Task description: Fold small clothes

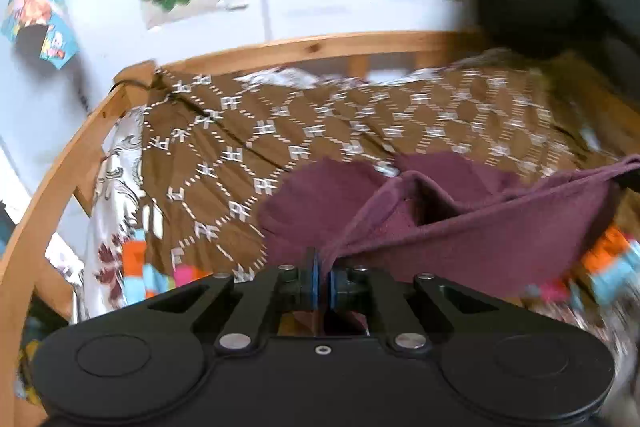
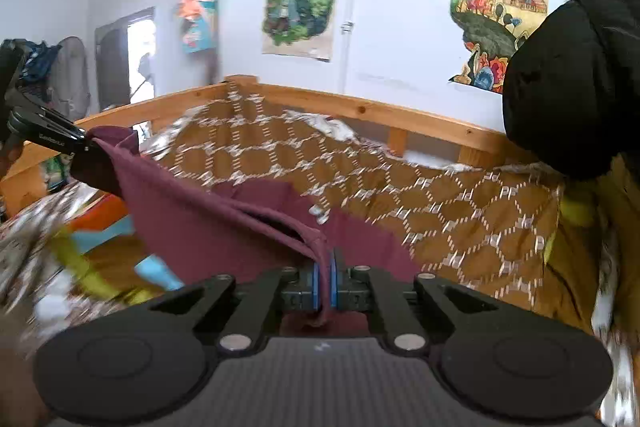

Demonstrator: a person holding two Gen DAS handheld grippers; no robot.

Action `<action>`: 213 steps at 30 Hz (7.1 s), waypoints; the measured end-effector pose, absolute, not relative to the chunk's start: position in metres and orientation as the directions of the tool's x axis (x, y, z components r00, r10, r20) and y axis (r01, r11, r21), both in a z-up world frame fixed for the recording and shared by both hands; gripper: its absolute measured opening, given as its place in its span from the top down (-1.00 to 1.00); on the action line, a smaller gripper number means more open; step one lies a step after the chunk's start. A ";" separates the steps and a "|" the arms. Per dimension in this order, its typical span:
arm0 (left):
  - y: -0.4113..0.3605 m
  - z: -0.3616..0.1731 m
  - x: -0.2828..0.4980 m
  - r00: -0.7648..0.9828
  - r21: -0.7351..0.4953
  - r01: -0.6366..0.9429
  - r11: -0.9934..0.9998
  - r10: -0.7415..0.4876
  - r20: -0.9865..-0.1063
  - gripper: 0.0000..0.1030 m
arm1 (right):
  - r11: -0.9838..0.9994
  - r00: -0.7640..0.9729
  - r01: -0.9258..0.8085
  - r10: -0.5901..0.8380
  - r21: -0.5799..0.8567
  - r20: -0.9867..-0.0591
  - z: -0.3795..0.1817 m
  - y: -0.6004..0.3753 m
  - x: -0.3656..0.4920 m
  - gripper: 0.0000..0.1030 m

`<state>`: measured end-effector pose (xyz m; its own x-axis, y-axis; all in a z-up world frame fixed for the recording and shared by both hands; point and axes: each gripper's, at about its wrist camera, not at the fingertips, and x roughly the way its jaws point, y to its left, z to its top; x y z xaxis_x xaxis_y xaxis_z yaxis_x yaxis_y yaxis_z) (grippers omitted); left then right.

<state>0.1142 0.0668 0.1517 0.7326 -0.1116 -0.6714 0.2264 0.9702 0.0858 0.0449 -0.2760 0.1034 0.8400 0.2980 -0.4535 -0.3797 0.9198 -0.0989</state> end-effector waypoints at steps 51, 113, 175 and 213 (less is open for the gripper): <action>0.108 -0.016 0.191 0.560 -0.336 0.107 0.936 -0.336 -0.757 0.91 | 0.832 0.835 -0.018 0.317 0.554 -0.449 -0.057 -0.330 0.120 0.87; 0.145 -0.025 0.199 0.685 -0.160 0.042 0.986 -0.145 -0.714 0.37 | 0.463 0.882 0.147 0.338 0.874 -0.327 -0.118 -0.418 0.112 0.88; 0.087 -0.046 0.142 0.697 -0.500 -0.195 0.844 -0.239 -0.676 -0.99 | 0.982 0.895 -0.133 0.061 -0.135 -0.442 -0.082 -0.171 0.120 -0.99; 0.063 -0.035 0.164 0.761 -0.361 -0.275 0.891 -0.027 -0.648 0.46 | 0.987 0.889 -0.158 0.139 -0.008 -0.437 -0.100 -0.194 0.119 -0.99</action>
<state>0.1641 0.0632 -0.0349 0.7613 -0.0274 -0.6479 -0.2754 0.8909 -0.3613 0.1191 -0.1945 -0.1002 0.8887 0.1388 -0.4371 -0.1579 0.9874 -0.0075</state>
